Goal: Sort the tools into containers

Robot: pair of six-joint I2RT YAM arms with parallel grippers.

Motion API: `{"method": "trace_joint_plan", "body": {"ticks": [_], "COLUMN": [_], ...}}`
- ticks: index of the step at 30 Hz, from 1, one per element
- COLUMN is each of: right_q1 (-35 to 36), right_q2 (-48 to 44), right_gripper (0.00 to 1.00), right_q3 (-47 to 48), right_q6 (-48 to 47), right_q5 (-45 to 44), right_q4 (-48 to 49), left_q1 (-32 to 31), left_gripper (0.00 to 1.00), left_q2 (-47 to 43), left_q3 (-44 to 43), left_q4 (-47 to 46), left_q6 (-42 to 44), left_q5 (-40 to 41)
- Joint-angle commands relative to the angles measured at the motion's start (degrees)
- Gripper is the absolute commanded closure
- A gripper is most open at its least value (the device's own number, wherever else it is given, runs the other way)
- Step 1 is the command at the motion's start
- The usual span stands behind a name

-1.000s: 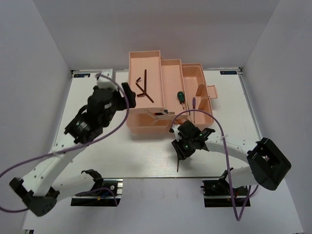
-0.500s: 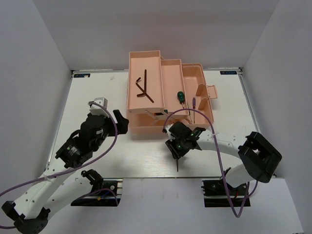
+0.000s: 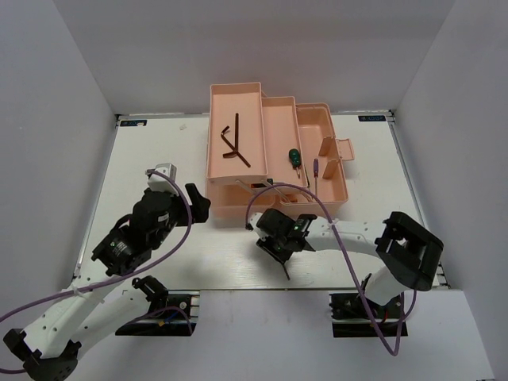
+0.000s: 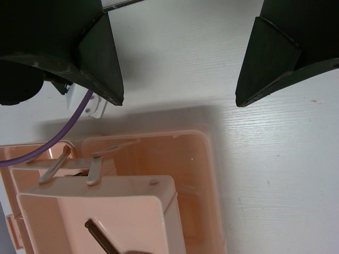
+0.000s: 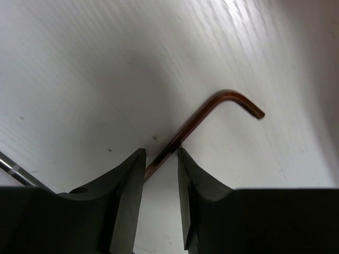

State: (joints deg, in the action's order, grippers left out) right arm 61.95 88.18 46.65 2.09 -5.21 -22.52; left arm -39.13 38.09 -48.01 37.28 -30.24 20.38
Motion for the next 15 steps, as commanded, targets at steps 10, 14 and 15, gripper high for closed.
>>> {"method": "trace_joint_plan", "body": {"ticks": [10,14,15], "right_q1": [3.35,3.35,3.35], "right_q2": [8.59,9.29,9.46], "right_gripper": [0.93,1.00,1.00], "right_q3": [0.19,0.63,1.07], "right_q6": [-4.37,-6.04,-7.00], "right_q5": [3.72,4.15,4.25], "right_q4": [-4.63,-5.16,-5.86], "left_q1": [-0.15,-0.15,-0.15], "left_gripper": [0.03,0.03,0.03], "left_q2": [-3.37,-3.98,-4.51], "left_q3": [1.08,1.60,1.60], "left_q4": [1.66,2.19,2.19], "left_q6": [-0.87,-1.40,-1.40], "left_q5": [-1.05,-1.05,-1.05]}}
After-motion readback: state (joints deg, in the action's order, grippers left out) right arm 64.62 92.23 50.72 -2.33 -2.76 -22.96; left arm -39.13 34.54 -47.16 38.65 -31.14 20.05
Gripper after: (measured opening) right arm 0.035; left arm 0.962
